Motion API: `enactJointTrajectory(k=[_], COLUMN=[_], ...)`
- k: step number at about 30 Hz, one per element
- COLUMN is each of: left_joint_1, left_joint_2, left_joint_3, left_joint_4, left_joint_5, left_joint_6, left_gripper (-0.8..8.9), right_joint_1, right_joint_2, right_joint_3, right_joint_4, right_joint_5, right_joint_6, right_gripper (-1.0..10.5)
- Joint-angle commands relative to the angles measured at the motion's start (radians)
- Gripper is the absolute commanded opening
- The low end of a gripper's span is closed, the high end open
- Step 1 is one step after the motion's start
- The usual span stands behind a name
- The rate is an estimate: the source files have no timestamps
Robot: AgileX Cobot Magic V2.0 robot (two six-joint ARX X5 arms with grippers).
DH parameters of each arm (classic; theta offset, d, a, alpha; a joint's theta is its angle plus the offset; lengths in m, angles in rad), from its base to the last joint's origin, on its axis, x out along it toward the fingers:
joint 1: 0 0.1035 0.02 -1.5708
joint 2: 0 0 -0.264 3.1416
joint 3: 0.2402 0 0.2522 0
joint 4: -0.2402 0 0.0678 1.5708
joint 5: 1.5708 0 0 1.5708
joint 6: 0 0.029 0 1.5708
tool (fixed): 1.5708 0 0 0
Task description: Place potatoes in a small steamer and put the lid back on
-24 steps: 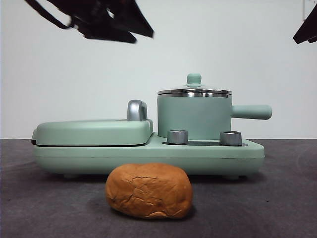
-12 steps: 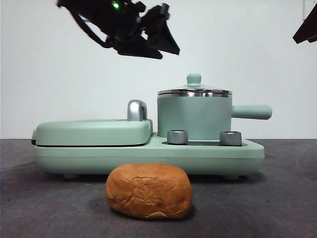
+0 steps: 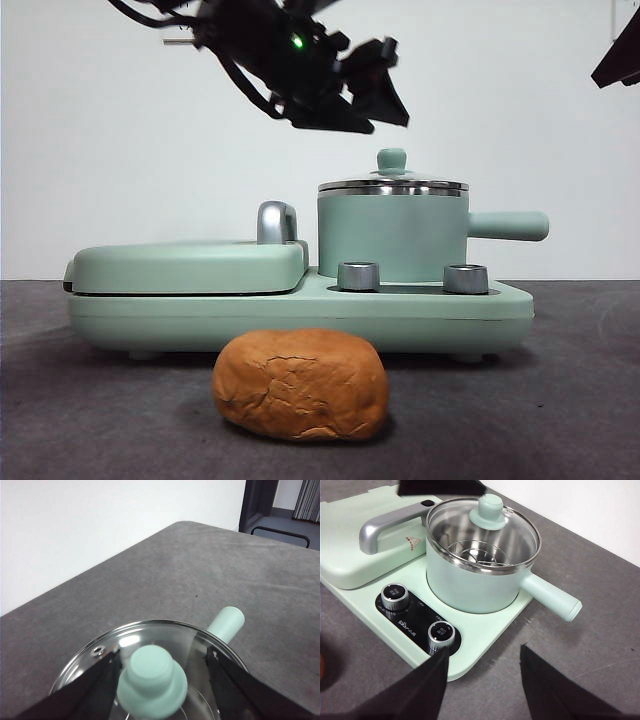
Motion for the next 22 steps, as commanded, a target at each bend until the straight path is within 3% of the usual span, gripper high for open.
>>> enactJointTrajectory(k=[1,22], left_joint_1=[-0.007,-0.005], left_joint_2=[0.056,0.125], left_joint_3=[0.046,0.077], left_joint_4=[0.008,0.053], left_joint_5=[0.0,-0.002], left_joint_6=[0.005,0.006], left_gripper=[2.76,2.47], right_joint_1=[0.005,0.005], right_joint_2=[0.005,0.005], right_joint_3=[0.018,0.018], right_joint_4=[0.01,0.01], right_joint_5=[0.004,0.004], right_joint_6=[0.013,0.013], right_gripper=[2.3,2.3])
